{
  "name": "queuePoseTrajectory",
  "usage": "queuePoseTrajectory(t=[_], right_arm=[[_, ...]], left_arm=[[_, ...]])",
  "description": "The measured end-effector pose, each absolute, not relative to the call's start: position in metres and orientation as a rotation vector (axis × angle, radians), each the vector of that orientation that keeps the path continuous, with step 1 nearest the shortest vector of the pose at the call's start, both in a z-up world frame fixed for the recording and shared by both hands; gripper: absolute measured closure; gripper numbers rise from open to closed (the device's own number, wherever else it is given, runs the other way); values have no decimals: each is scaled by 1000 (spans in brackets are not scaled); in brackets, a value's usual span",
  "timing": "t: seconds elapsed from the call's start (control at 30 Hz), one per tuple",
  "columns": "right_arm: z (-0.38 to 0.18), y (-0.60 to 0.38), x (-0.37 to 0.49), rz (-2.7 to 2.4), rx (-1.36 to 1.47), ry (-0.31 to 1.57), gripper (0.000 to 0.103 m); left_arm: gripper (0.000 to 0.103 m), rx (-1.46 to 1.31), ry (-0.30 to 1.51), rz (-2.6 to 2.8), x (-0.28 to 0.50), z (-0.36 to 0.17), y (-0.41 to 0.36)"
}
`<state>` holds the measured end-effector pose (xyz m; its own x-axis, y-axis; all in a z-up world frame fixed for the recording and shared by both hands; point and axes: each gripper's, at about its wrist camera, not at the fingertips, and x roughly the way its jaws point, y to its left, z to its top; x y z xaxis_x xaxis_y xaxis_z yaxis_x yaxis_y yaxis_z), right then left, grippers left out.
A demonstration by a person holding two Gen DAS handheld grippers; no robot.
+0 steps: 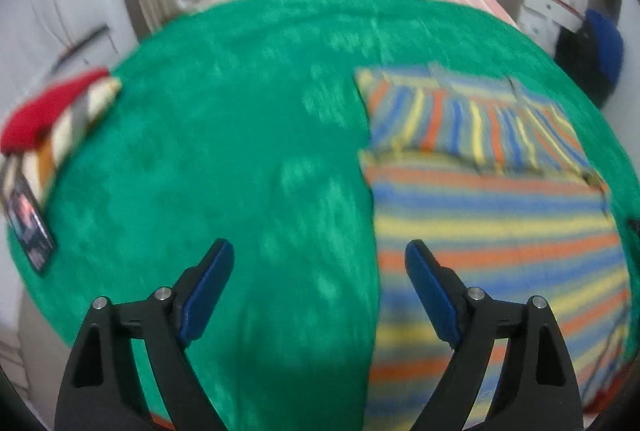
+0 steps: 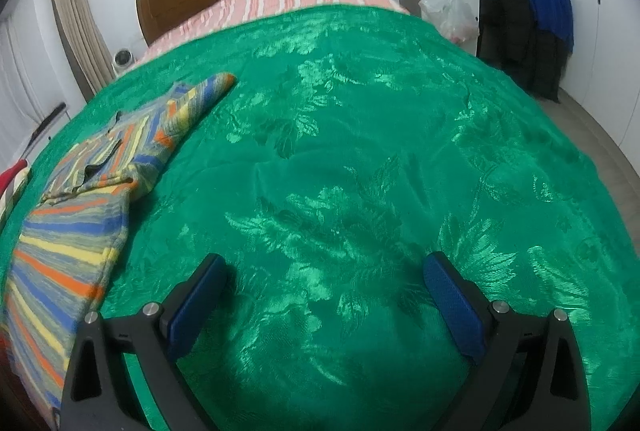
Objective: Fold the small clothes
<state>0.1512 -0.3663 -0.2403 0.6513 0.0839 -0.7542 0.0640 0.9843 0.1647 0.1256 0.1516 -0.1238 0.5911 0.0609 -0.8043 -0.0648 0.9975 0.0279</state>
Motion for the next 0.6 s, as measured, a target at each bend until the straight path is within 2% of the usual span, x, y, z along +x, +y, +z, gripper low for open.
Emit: queuePoseTrajectory(t=[0.13, 0.23, 0.43, 0.53, 0.6], right_arm=[[-194, -359, 117, 158, 242, 847, 7], [-169, -336, 77, 337, 215, 903, 7], [-200, -290, 13, 518, 294, 1080, 8], [-226, -265, -3, 546, 267, 1151, 15], [-242, -254, -9, 541, 240, 1203, 28]], left_arm=[[12, -94, 1015, -38, 80, -143, 162], [11, -103, 1093, -115, 61, -165, 149], [19, 38, 1187, -169, 37, -201, 104], [22, 46, 1197, -176, 33, -202, 103], [32, 34, 1219, -172, 31, -202, 105]])
